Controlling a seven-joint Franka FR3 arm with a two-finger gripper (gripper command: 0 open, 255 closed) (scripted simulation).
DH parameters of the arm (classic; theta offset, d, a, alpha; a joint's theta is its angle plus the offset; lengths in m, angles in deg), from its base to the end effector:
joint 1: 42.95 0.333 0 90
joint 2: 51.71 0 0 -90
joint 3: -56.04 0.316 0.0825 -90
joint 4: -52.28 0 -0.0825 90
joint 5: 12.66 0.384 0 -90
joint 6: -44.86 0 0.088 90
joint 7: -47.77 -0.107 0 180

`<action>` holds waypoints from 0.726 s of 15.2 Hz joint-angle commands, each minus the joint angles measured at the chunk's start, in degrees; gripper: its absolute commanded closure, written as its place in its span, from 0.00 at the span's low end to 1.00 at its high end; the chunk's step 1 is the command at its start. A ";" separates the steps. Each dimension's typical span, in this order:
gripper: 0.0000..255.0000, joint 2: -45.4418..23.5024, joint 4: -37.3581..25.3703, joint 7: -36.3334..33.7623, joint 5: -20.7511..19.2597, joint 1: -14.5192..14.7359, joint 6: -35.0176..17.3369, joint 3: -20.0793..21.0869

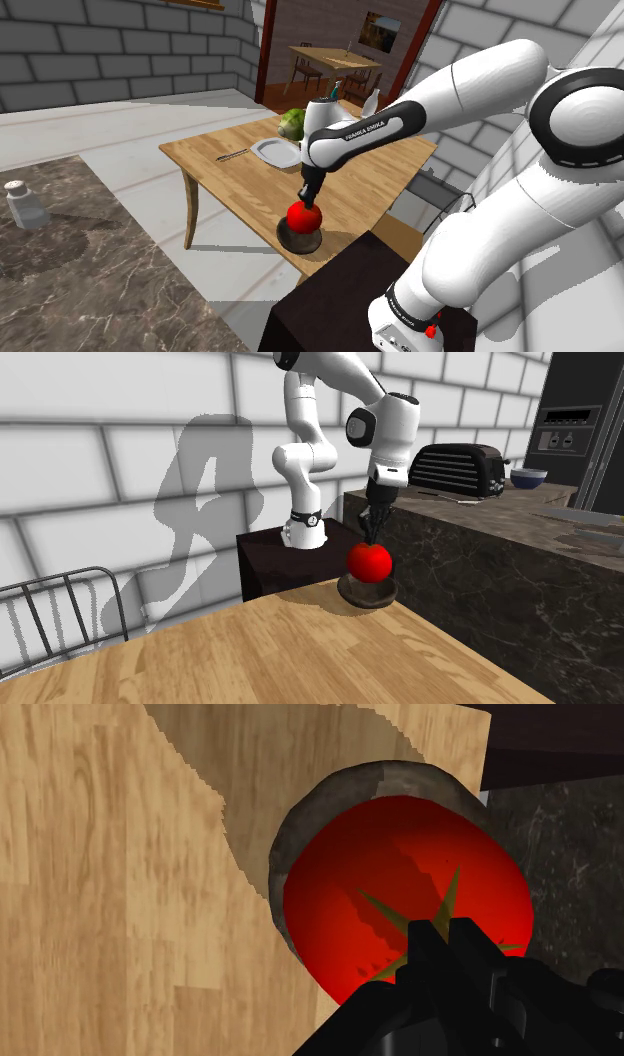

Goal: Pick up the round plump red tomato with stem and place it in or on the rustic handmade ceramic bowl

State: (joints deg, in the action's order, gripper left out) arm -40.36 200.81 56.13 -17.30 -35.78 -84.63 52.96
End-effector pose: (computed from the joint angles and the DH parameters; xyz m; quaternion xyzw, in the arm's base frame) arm 0.4122 0.0279 0.3156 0.9881 0.1366 -0.0678 0.0217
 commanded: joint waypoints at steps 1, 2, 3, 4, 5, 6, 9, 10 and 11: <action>1.00 -1.41 0.60 -0.01 -0.09 -0.07 -2.06 -0.09; 1.00 -1.97 0.80 -0.04 -0.11 -0.08 -2.82 -0.10; 1.00 -1.97 0.81 -0.04 -0.11 -0.08 -2.83 -0.10; 1.00 -1.97 0.81 -0.04 -0.11 -0.08 -2.82 -0.10; 1.00 -1.97 0.80 -0.04 -0.11 -0.08 -2.82 -0.10; 1.00 -1.97 0.80 -0.04 -0.11 -0.08 -2.82 -0.10; 1.00 -1.97 0.80 -0.04 -0.11 -0.08 -2.82 -0.10; 1.00 -1.97 0.80 -0.04 -0.11 -0.08 -2.82 -0.10; 0.00 -1.97 0.80 -0.04 -0.11 -0.08 -2.82 -0.10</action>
State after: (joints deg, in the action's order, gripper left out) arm -42.33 201.62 56.08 -17.42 -35.85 -87.45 52.86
